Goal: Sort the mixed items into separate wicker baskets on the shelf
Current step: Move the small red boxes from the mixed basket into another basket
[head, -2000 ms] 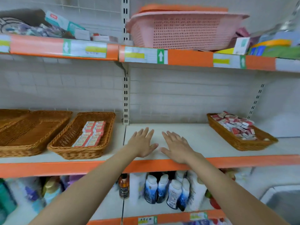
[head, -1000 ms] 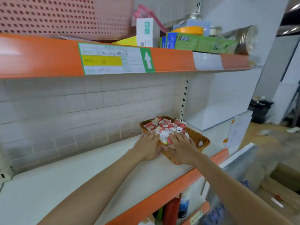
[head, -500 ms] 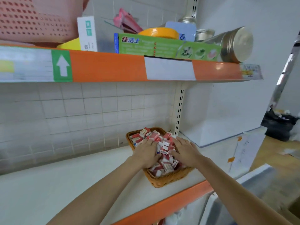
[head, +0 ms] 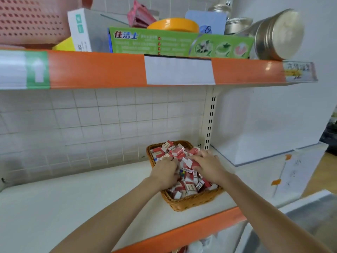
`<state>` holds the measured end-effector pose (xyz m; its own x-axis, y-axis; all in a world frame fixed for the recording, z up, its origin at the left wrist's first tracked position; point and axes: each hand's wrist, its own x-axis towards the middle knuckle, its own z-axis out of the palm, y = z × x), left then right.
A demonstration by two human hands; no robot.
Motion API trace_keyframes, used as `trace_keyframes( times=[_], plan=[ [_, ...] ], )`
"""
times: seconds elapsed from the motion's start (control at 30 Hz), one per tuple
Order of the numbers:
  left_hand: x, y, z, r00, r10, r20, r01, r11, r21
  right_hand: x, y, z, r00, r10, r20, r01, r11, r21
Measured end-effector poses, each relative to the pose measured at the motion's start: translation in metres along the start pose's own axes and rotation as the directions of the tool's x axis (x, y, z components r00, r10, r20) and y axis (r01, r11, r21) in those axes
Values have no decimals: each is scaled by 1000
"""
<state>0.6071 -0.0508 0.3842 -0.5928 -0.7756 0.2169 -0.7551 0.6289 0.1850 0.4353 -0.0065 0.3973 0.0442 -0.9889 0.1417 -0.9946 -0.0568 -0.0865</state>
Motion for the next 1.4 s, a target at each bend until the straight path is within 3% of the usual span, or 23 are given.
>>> trace_keyframes(
  times=[0.27,0.43,0.9,1.1,1.4],
  plan=[
    [-16,-13,-23,997,-5,-81,-20,952,-306,-4,-38,-6,992,-30,-119,32,999,8],
    [-44,-48,-41,985,-123,-121,72,928,-364,-2,-93,-6,989,-41,-139,48,998,47],
    [-172,-196,-88,965,-259,-34,227,898,-376,14,-281,38,980,-181,-81,190,975,117],
    [-217,-241,-109,916,-399,-44,351,847,-399,26,-340,39,948,-311,-76,319,934,161],
    [-290,-292,-139,780,-612,-130,537,761,-364,43,-424,46,857,-510,-64,509,822,255]
  ],
)
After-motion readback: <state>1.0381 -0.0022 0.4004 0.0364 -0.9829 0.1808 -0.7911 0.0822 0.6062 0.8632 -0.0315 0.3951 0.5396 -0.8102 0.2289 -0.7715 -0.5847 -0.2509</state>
